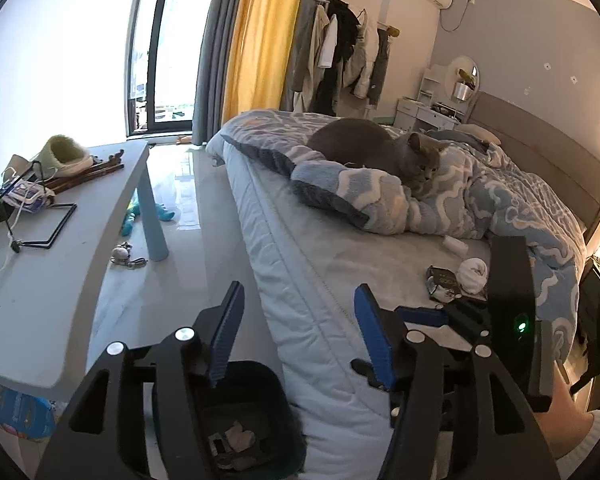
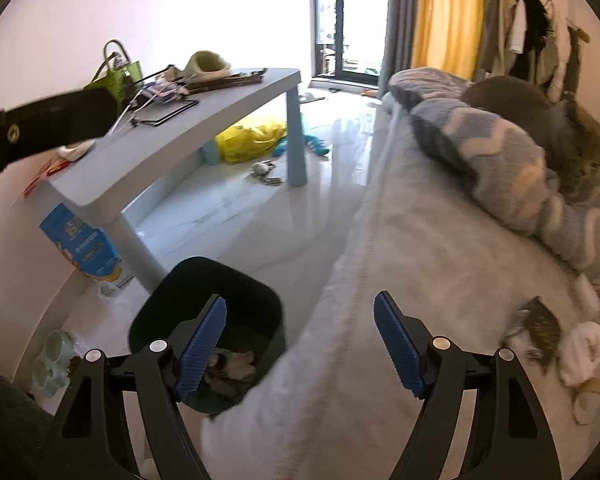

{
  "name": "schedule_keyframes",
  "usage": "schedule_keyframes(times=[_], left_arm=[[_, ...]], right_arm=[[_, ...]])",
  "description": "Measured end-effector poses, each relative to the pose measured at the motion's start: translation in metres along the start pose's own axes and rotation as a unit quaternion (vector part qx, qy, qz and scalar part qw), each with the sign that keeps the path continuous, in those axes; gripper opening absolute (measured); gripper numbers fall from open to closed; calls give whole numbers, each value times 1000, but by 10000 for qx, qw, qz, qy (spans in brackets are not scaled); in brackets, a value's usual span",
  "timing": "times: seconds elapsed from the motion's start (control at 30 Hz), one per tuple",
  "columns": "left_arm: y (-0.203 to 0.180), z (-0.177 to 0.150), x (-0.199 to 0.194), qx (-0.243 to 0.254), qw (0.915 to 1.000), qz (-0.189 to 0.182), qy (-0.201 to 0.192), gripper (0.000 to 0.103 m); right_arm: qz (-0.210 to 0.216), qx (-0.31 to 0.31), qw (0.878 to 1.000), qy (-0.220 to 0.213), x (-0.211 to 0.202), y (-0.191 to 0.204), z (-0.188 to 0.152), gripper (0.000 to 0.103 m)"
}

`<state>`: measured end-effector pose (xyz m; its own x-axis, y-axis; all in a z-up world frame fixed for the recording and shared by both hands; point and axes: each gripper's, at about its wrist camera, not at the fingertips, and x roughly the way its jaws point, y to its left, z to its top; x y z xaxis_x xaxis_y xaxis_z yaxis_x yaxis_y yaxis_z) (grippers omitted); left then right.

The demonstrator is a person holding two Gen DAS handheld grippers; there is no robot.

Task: Collect trash
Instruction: 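Move both open tools back over the bed toward the tissue pack and sock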

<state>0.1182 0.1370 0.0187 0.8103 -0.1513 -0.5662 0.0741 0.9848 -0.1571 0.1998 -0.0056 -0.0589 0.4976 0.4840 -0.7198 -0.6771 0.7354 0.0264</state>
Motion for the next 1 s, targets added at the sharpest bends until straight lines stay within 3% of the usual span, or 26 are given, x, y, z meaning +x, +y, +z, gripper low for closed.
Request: schedule_keyframes(times=[0.23,0.73,1.0], left_arm=[[-24,3,20,35,9997,-196,117,73],[-88,11,75,329,9967,-613,421,84],[-121,5,106,687,9918,-809,716,90]], right_arm=[[-275,290,9991,-158,-20,-49,-7,78],[-901,879,9914,-361,-52,-149,-26,81],[-889,1223,9882,-252,-59,-199,-31,87]])
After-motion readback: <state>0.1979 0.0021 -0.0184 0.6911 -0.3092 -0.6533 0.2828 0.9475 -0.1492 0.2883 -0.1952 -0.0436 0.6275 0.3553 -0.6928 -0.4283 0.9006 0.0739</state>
